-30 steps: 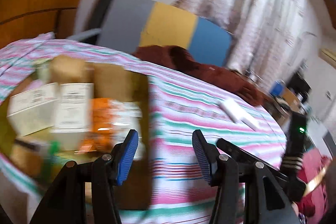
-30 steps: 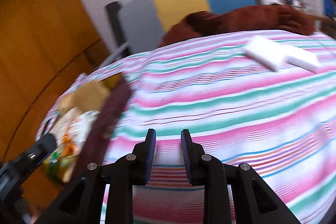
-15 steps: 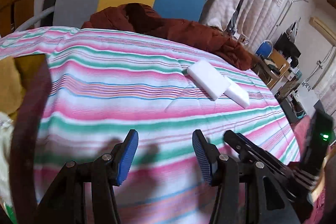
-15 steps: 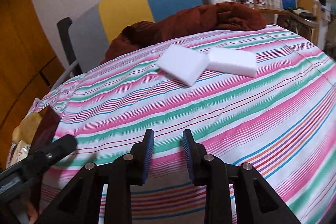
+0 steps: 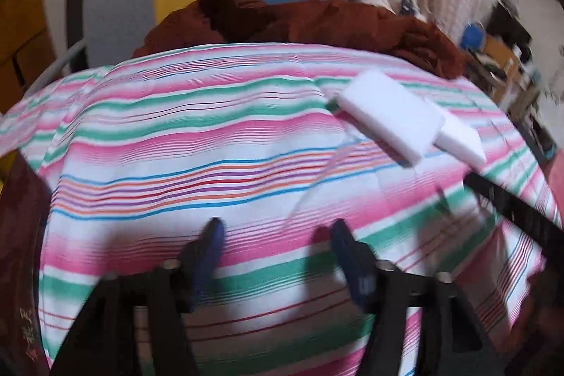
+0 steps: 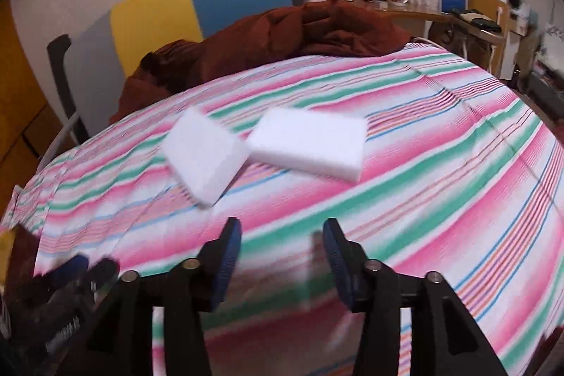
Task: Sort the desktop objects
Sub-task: 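Grasp a white sponge with the right tool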
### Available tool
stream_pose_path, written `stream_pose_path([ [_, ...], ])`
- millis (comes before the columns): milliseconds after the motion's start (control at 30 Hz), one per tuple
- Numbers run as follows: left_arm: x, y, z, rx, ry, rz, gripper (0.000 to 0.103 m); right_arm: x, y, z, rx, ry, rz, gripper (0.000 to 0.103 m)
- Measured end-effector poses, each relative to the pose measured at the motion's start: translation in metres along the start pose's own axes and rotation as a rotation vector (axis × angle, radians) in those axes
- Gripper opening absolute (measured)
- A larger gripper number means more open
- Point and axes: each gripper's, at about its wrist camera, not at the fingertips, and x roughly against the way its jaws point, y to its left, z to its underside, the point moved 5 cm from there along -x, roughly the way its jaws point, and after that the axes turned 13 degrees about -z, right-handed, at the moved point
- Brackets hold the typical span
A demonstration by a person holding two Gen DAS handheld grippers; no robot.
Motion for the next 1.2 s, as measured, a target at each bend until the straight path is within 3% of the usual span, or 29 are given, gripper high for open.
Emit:
stream_pose_path([
  [67,0.000,-0.008,0.002,-0.043,-0.008,-0.024,0.081,-0.004,-0.009,-0.009,-0.018,-0.013,0.012,0.053],
  [300,-0.001,-0.006,0.003,-0.023,-0.026,0.005,0.082,-0.021,-0.033,-0.041,-0.098,-0.070,0.019,0.064],
  [600,-0.001,-0.008,0.004,-0.035,-0.042,-0.008,0.084,-0.052,-0.047,-0.072,-0.088,-0.056,0.101,0.073],
  [867,-0.001,-0.009,0.005,-0.031,-0.053,-0.007,0.084,-0.055,-0.052,-0.088,-0.020,-0.048,0.175,0.073],
  [1100,-0.001,-0.009,0.005,-0.028,-0.060,-0.004,0.084,-0.076,-0.065,-0.081,-0.030,0.055,0.186,0.077],
  [1200,-0.001,-0.009,0.005,-0.026,-0.061,-0.003,0.084,-0.074,-0.054,-0.074,0.012,0.082,0.185,0.072],
])
